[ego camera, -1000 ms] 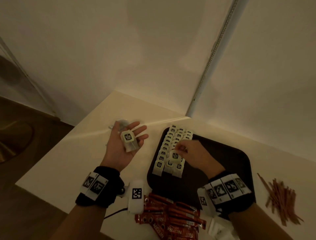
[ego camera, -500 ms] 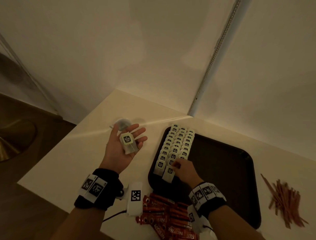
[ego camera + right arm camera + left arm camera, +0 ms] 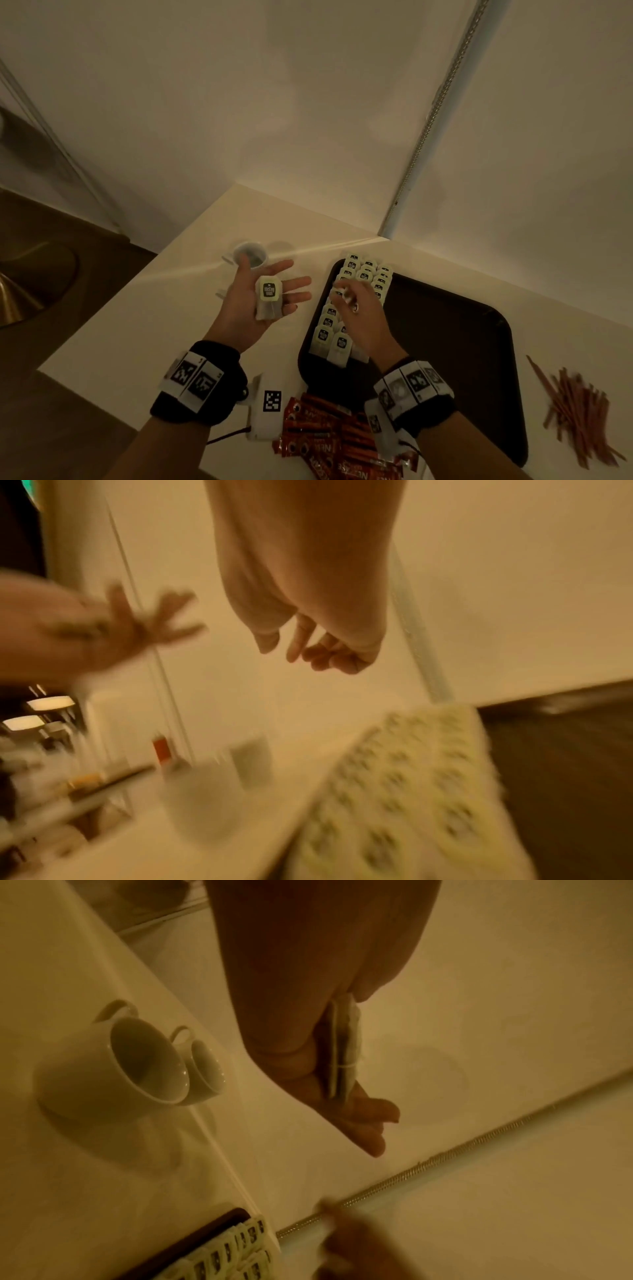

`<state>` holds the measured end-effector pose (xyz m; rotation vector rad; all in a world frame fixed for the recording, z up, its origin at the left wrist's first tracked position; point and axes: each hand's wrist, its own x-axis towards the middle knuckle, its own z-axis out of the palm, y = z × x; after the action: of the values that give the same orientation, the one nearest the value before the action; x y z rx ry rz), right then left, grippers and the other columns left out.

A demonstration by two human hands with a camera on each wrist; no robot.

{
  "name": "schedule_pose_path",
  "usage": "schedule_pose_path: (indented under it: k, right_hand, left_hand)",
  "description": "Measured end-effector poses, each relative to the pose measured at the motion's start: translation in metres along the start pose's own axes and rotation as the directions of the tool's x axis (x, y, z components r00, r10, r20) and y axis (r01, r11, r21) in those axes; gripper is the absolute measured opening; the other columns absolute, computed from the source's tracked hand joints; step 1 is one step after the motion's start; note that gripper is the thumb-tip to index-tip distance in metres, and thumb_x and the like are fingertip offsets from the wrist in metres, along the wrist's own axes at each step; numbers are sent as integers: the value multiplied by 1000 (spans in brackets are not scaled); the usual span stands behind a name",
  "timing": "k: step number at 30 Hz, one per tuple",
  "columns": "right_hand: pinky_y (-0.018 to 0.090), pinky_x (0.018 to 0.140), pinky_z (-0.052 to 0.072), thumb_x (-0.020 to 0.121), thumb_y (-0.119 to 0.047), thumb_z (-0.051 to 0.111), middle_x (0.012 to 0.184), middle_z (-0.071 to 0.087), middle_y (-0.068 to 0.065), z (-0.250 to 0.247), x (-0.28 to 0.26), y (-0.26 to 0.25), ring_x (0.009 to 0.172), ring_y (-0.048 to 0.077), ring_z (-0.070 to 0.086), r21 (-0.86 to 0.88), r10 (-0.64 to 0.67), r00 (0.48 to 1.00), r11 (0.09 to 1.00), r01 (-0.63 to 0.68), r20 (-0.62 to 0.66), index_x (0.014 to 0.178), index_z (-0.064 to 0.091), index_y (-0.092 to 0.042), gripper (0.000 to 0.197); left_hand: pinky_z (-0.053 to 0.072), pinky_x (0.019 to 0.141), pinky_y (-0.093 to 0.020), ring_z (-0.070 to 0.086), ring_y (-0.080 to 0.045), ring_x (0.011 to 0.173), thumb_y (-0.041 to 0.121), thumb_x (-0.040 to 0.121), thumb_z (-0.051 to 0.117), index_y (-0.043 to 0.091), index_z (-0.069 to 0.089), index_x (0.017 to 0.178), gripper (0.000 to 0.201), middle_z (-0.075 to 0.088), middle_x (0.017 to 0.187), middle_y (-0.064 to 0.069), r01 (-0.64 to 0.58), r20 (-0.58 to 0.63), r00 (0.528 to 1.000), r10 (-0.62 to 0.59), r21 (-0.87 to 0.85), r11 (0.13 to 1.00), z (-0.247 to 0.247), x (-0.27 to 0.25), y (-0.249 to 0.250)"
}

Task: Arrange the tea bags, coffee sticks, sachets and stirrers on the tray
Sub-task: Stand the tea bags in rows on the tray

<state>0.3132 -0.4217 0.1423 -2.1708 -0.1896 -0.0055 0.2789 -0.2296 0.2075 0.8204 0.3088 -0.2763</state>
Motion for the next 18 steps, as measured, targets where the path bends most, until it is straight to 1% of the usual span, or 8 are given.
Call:
schedule_pose_path:
  k: [3,5,7,9,11,13,16,18]
  right_hand:
    - [11,82,38,86,-40,59,97,47,-9,-15,9,-63,93,1,48,93,-328,944,942,323,47,109,64,-28,27]
    - [20,82,41,83,-42,64,96,46,-5,-19,12,-89,95,11,47,5,-436,891,899,439,127,105,67,-30,25]
    - [27,79,41,82,-40,64,94,51,-4,-26,16,-106,91,13,45,-88,-483,865,863,497,137,97,70,-26,22]
    - [33,77,42,85,-36,58,91,57,-2,-40,18,-121,88,15,48,-115,-511,851,844,523,122,95,70,-22,21]
    - [38,75,44,88,-31,55,88,62,-1,-59,20,-137,84,19,53,-182,-540,831,811,556,133,98,71,-23,20]
    - [35,73,42,88,-32,54,85,65,-3,-77,20,-153,81,17,54,-272,-557,818,773,573,142,98,71,-24,22]
    - [26,70,37,84,-35,63,78,67,-12,-98,19,-169,76,6,51,-318,-538,831,770,553,141,91,70,-24,15]
    - [18,69,36,82,-35,66,73,65,-16,-107,19,-175,72,-1,49,-310,-538,829,771,557,153,85,71,-24,12]
  left_hand:
    - [54,56,-26,71,-29,81,69,86,15,9,55,125,81,71,99,-19,-31,80,997,19,148,988,10,1,-1]
    - [57,65,-30,70,-25,94,66,89,11,12,56,123,78,72,104,-13,-78,130,990,49,227,971,20,1,3]
    - [57,78,-34,66,-24,106,66,87,13,12,55,124,78,68,115,-12,-157,178,978,109,289,944,29,1,8]
    - [52,91,-36,60,-23,117,66,88,23,11,53,128,75,64,124,-11,-328,255,935,248,345,879,32,3,10]
    - [50,90,-32,60,-19,113,64,84,50,15,56,125,65,65,121,-3,-504,317,860,399,416,757,34,5,14]
    - [51,86,-32,65,-20,99,48,74,72,17,64,113,51,70,107,0,-598,320,801,506,425,680,37,4,18]
    - [52,82,-29,69,-18,88,27,72,72,19,75,92,22,74,93,0,-641,328,767,552,346,685,46,0,21]
    - [51,80,-23,68,-13,88,19,75,73,21,75,91,16,74,90,1,-650,338,758,558,328,686,52,-3,22]
